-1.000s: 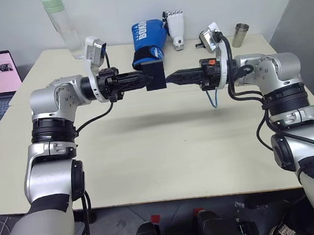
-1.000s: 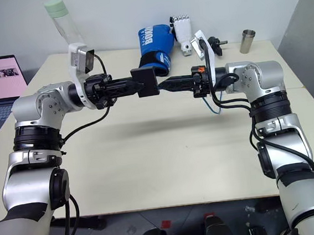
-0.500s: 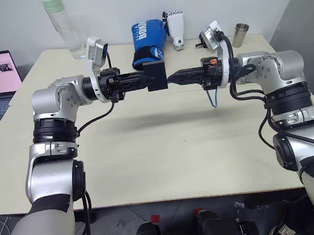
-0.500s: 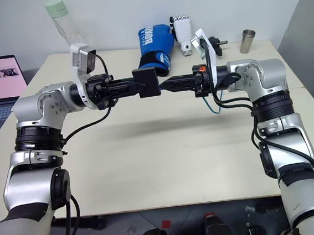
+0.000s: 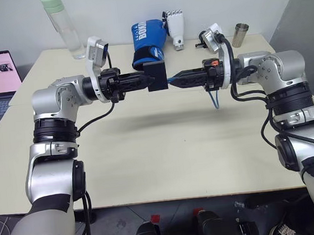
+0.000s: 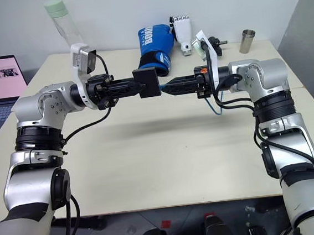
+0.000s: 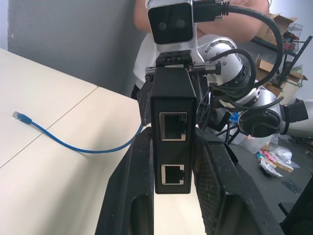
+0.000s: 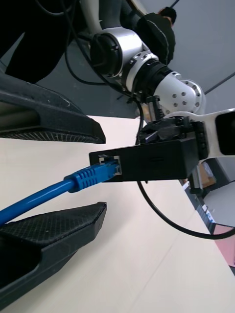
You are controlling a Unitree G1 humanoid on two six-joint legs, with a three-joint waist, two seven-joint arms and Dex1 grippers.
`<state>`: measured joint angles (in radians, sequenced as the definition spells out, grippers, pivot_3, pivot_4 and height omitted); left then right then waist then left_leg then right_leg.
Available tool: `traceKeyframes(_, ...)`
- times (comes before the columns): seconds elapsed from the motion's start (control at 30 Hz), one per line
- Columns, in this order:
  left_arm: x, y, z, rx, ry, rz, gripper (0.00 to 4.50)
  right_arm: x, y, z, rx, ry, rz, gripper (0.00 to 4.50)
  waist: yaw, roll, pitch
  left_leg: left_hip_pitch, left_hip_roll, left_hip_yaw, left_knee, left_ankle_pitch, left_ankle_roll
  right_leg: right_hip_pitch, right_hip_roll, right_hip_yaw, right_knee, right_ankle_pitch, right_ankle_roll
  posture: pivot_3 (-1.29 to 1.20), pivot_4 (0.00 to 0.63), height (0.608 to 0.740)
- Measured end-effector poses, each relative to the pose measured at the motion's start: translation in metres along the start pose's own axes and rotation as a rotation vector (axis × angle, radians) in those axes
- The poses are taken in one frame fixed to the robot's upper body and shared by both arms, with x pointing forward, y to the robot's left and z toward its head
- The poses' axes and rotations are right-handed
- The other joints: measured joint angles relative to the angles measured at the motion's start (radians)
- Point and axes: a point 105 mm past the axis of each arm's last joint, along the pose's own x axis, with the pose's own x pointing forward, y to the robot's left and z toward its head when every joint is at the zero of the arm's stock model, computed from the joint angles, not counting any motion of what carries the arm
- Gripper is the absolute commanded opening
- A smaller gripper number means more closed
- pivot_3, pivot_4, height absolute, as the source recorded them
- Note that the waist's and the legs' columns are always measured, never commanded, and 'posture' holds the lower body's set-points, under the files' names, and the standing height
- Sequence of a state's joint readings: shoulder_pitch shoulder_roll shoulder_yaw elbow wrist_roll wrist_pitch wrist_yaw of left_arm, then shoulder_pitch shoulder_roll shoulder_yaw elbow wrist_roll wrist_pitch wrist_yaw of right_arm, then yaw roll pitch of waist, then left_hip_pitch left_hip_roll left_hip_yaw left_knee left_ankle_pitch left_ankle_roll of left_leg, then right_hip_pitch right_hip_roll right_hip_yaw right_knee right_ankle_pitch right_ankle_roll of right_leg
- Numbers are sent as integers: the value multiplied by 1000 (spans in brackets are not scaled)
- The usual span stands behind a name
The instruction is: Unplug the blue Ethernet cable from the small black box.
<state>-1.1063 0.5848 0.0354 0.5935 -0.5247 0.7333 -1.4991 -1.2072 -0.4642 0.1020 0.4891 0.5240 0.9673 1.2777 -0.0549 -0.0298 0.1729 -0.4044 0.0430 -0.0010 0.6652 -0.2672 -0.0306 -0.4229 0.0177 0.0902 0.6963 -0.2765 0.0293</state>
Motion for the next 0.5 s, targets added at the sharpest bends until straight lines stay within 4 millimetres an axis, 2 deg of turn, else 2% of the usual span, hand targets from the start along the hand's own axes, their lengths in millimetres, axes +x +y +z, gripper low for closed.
traceKeyframes(0.5,0,0,0,0,0,-1,781,-1,-10,-5,25,-3,-26,1994,0,0,0,0,0,0,0,0,0,0,0,0,0,0,0,0,150,740)
